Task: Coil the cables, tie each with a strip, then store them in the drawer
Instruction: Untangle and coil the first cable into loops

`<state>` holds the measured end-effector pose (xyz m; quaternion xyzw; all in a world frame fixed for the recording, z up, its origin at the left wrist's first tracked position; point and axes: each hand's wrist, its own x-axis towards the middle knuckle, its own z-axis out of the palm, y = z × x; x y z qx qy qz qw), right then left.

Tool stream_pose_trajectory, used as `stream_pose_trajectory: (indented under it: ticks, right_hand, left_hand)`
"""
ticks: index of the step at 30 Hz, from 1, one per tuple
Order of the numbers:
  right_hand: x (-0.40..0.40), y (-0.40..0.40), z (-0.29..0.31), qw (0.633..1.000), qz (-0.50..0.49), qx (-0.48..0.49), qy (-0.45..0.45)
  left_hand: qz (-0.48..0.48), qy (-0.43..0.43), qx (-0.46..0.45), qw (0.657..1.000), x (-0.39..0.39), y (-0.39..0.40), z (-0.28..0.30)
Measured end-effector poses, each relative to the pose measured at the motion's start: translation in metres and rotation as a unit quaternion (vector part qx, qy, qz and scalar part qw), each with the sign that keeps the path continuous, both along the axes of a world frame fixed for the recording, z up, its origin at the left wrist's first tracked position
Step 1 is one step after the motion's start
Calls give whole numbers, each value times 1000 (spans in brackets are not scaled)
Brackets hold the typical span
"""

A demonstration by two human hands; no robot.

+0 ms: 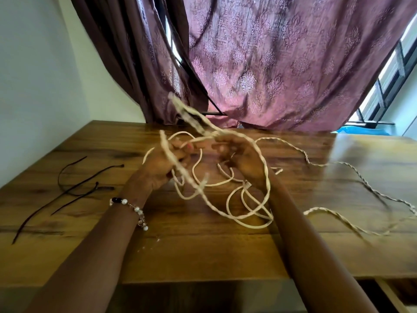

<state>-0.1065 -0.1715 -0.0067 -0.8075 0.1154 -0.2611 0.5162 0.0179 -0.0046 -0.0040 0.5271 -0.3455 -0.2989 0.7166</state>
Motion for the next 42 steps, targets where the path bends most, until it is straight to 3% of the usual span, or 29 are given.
stream_pose_trajectory:
  ticks: [2,4,5,7,11,15,17,19,22,24,27,31,35,36,40,42]
  right_hand:
    - [3,-5,-5,982,40,-158,94]
    - [3,-14,-12,918,82,-338,190]
    - [2,-18,-13,894,98,-391,197]
    - [-3,-29,-16,885,102,-417,180]
    - [-23,-51,-11,939,-107,-277,175]
    - [-35,-80,-14,887,-217,-337,229]
    - [-38,-89,-14,891,-285,-308,174]
    - [-40,-84,-3,897,-332,-286,53]
    - [-40,-51,19,947,-242,-177,-116]
    - [-35,-20,29,953,-150,-191,-183]
    - [-18,17,26,950,-28,-247,-186]
    - [-4,48,18,971,142,-132,-139]
    - [5,47,9,958,24,-243,-149]
    - [5,45,8,961,-3,-224,-163]
    - [-3,33,15,975,-60,53,-208]
    - [-10,21,21,961,-111,109,-229]
  left_hand:
    - [3,56,-26,998,10,2,3]
    - [45,111,-43,992,21,4,3]
    - [71,127,-47,988,23,4,2]
    - [89,136,-43,986,22,4,0]
    - [107,144,-23,983,15,-1,1]
    - [118,201,-15,972,23,-4,-7]
    - [136,217,-9,967,25,-4,-8]
    - [144,234,-20,961,24,-5,-6]
    - [135,254,-45,957,25,-7,-5]
    - [143,246,-44,958,26,-8,-6]
    - [146,231,-48,961,25,-8,-6]
    - [146,106,-33,983,21,-11,-7]
    - [195,4,-25,980,15,-9,-2]
    - [196,-1,-29,980,13,-8,-1]
    - [171,8,-52,984,10,-1,5]
    - [181,-9,-49,982,12,2,6]
